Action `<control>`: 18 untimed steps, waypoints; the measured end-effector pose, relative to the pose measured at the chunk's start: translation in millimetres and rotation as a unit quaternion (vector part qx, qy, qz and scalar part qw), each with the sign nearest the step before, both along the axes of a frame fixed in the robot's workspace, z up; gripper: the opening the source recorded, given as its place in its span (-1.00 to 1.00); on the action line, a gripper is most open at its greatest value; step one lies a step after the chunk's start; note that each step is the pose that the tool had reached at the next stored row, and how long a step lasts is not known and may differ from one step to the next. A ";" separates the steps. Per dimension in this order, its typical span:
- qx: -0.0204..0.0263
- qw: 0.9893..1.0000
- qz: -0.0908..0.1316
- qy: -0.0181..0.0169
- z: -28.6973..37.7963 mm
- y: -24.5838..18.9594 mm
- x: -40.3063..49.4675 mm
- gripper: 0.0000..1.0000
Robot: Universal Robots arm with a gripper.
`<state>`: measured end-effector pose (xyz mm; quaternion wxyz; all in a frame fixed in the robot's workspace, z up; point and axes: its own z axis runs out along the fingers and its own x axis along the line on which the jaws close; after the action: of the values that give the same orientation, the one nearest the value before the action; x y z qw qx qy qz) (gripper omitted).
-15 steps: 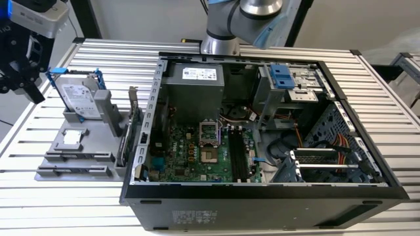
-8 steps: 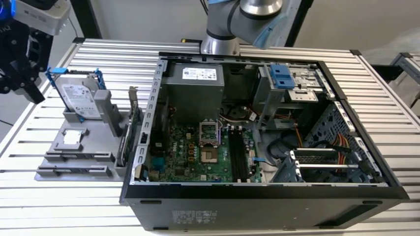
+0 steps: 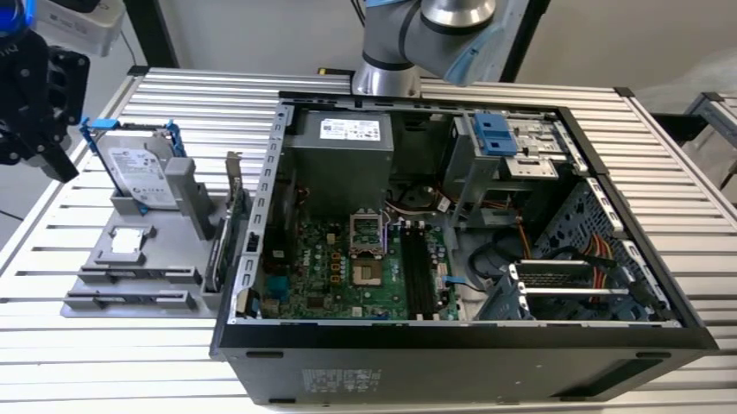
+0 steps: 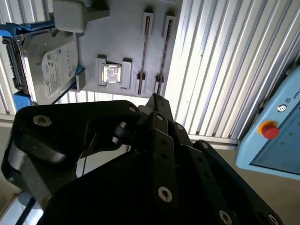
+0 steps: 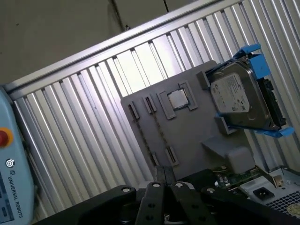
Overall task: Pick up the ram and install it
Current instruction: 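Pick up the ram and move it above insertion slot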
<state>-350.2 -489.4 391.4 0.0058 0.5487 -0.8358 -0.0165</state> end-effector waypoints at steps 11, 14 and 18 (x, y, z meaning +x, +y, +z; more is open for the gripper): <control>0.000 0.997 0.073 0.000 0.0 0.0 0.0 -1.00; 0.000 0.995 0.095 0.000 0.0 0.0 0.0 -1.00; 0.000 0.992 0.124 0.000 0.0 0.0 0.0 -1.00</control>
<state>-350.2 -489.4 391.4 0.0077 0.6482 -0.7613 -0.0156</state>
